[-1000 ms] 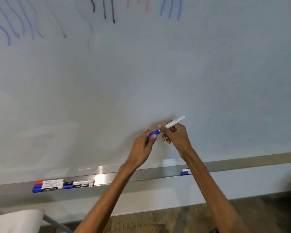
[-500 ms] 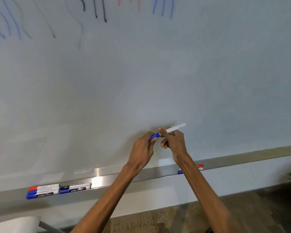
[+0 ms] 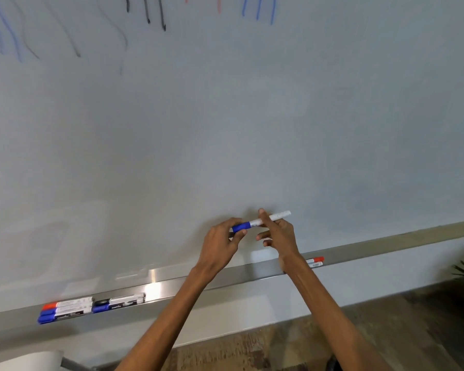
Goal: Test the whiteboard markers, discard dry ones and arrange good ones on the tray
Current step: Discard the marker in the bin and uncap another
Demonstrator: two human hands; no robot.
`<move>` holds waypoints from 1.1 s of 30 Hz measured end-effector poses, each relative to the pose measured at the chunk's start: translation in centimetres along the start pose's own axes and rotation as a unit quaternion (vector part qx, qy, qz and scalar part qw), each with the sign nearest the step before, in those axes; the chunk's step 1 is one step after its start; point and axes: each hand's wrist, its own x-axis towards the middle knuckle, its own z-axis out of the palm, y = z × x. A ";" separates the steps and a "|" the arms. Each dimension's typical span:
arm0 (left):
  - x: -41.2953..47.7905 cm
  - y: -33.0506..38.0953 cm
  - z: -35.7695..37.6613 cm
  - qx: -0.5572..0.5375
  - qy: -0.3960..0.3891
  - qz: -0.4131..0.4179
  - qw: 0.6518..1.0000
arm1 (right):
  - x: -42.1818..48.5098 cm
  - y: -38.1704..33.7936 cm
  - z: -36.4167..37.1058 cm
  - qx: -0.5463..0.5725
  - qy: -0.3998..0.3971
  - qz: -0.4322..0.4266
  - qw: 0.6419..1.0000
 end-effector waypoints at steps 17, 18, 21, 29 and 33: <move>-1.8 0.7 4.7 0.015 -0.094 0.001 0.995 | -3.4 3.8 -11.2 -0.167 0.046 -0.025 0.984; -2.1 0.9 5.5 0.021 -0.116 0.008 0.993 | -3.7 4.3 -12.3 -0.210 0.039 -0.035 0.976; -3.0 1.6 8.2 0.045 -0.176 0.031 0.983 | -4.2 5.7 -15.4 -0.317 0.010 -0.031 0.948; -5.0 4.1 17.2 0.041 -0.295 0.042 0.954 | -5.3 9.0 -22.7 -0.458 -0.024 -0.024 0.889; -5.8 6.3 22.5 0.062 -0.341 0.058 0.936 | -6.0 10.2 -27.2 -0.475 -0.002 -0.017 0.880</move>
